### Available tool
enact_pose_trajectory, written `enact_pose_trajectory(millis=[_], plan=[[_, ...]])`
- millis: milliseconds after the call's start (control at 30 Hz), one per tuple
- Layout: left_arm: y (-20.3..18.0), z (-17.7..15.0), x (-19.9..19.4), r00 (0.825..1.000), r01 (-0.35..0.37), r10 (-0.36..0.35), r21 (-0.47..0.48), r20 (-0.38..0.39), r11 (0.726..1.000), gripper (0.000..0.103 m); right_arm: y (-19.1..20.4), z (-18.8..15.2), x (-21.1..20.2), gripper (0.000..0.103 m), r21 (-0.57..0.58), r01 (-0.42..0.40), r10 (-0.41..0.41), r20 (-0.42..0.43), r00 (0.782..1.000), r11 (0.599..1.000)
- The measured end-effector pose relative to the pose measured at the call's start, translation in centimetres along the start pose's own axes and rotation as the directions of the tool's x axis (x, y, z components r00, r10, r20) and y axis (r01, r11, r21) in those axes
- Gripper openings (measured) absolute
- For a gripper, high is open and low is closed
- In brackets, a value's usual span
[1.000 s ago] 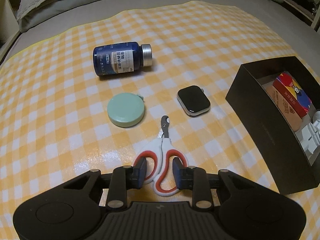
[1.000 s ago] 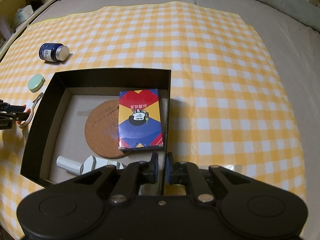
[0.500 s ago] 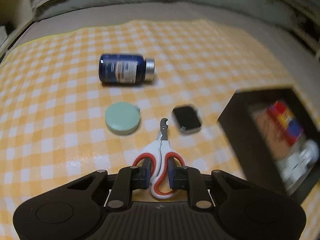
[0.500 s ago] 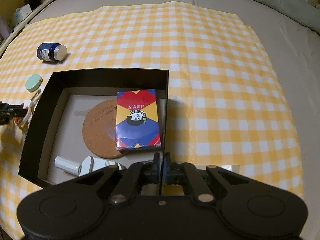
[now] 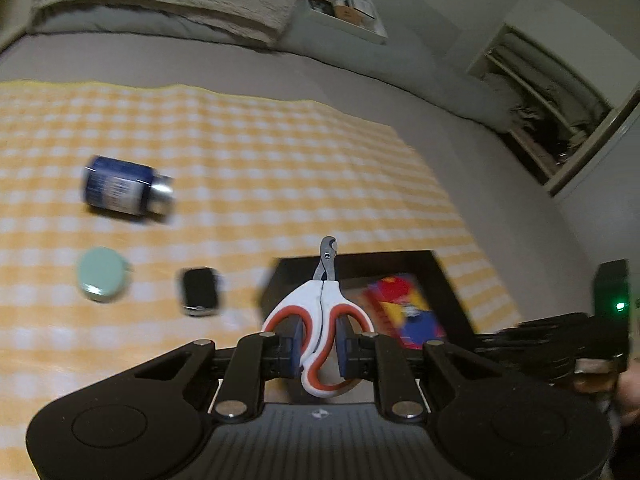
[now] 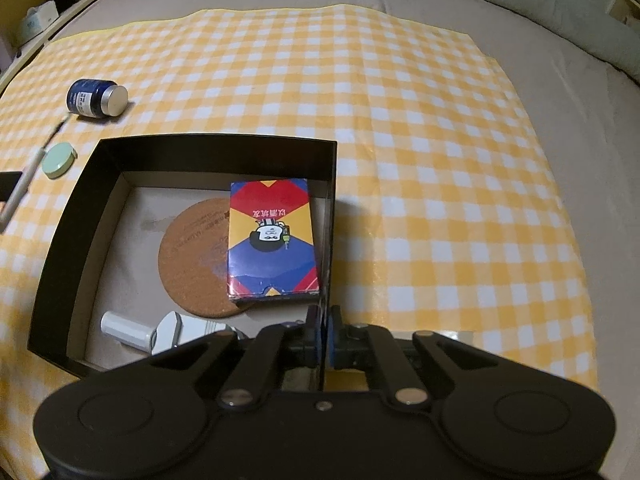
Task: Organize rigid objects
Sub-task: 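Carry the scissors into the black box and release them on the coaster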
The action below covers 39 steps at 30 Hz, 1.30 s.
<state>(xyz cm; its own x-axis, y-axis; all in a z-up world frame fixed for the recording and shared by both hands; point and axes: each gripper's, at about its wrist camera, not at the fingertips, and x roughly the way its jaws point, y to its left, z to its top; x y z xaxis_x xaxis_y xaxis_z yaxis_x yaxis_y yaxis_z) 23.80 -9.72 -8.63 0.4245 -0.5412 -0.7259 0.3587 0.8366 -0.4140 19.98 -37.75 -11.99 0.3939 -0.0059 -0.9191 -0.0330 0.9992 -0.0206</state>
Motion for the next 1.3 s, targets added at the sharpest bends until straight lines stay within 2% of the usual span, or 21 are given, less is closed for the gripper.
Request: enact_pose_trajectory(millis=[200, 333, 467, 600, 767, 1000, 1100, 1300], plan=[[-3.4, -1.1, 3.5, 1.000, 0.003, -0.004, -0.045, -0.025, 0.999, 0.018, 0.1, 0.0, -0.1, 0.004, 0.006, -0.004, 0.004, 0.006, 1.000, 1.000], [-5.0, -1.4, 6.3, 0.998, -0.041, 0.038, -0.067, -0.047, 0.997, 0.019, 0.0, -0.1, -0.3, 0.004, -0.001, -0.001, 0.001, 0.011, 1.000, 1.000], [-5.3, -1.0, 8.2, 0.995, -0.093, 0.091, -0.090, -0.029, 0.992, 0.019, -0.2, 0.0, -0.6, 0.003, 0.015, -0.010, 0.009, 0.021, 1.000, 1.000], [-5.0, -1.2, 9.9, 0.988, -0.140, 0.132, -0.118, -0.076, 0.983, 0.019, -0.8, 0.0, -1.0, 0.003, 0.038, -0.023, 0.022, 0.030, 0.999, 0.999], [-5.4, -1.7, 11.1, 0.983, -0.166, 0.156, -0.099, -0.101, 0.981, 0.018, -1.0, 0.0, -1.0, 0.003, 0.049, -0.033, 0.031, 0.028, 0.999, 0.998], [-6.0, -2.2, 11.7, 0.987, -0.095, 0.080, -0.098, -0.140, 0.991, 0.024, -0.8, -0.1, -0.9, 0.003, 0.049, -0.030, 0.028, 0.026, 0.999, 0.998], [-6.3, -2.4, 11.7, 0.986, -0.094, 0.081, -0.084, -0.149, 0.992, 0.027, -0.6, -0.1, -0.9, 0.003, 0.043, -0.025, 0.024, 0.025, 0.999, 0.999], [-6.8, -1.7, 11.3, 0.983, -0.159, 0.158, -0.001, -0.095, 0.987, 0.032, -0.5, -0.1, -0.9, 0.003, 0.040, -0.023, 0.022, 0.025, 0.999, 0.999]])
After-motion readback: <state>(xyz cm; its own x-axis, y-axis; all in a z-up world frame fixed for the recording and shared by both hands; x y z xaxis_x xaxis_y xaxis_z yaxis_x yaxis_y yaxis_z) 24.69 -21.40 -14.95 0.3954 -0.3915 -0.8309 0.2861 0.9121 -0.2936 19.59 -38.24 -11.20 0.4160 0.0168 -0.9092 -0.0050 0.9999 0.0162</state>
